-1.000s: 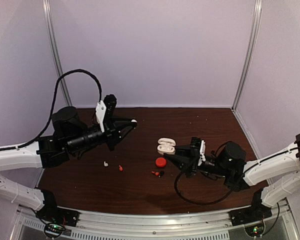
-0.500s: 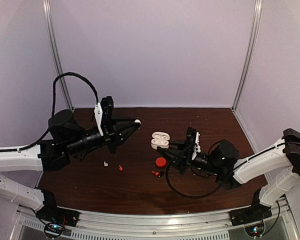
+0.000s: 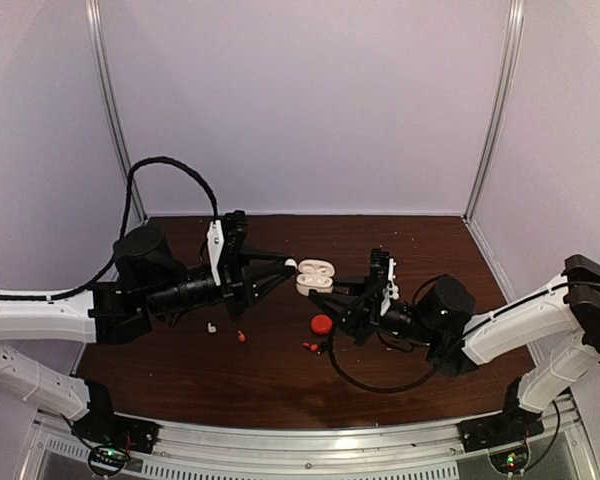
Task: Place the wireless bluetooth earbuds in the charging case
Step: Insert the left earbud into the left side groove of the charging case.
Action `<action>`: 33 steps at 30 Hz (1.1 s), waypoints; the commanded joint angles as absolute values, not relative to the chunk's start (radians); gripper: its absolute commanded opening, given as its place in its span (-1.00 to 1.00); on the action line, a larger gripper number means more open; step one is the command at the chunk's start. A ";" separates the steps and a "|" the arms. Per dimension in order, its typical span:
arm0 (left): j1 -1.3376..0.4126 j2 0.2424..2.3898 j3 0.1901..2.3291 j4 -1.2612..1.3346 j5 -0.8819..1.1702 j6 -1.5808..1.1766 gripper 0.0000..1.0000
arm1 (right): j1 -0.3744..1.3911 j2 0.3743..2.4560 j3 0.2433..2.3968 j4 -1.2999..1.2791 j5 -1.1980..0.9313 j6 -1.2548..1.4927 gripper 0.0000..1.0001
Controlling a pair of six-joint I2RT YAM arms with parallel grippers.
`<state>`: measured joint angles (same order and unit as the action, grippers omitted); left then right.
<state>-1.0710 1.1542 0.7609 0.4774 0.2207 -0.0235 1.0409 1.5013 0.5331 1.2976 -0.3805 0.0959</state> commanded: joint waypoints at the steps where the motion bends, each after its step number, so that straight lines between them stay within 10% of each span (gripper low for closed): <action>1: -1.078 1.166 0.769 0.534 0.254 0.003 -0.71 | 1.043 1.511 0.559 1.311 -0.393 0.112 -1.00; 33: -1.084 1.225 0.787 0.486 0.181 0.065 -0.70 | 1.059 1.499 0.553 1.333 -0.404 0.119 -1.00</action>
<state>-1.0821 1.2106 0.7628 0.4767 0.2031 0.0444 1.0496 1.5169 0.5419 1.2697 -0.4030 0.1055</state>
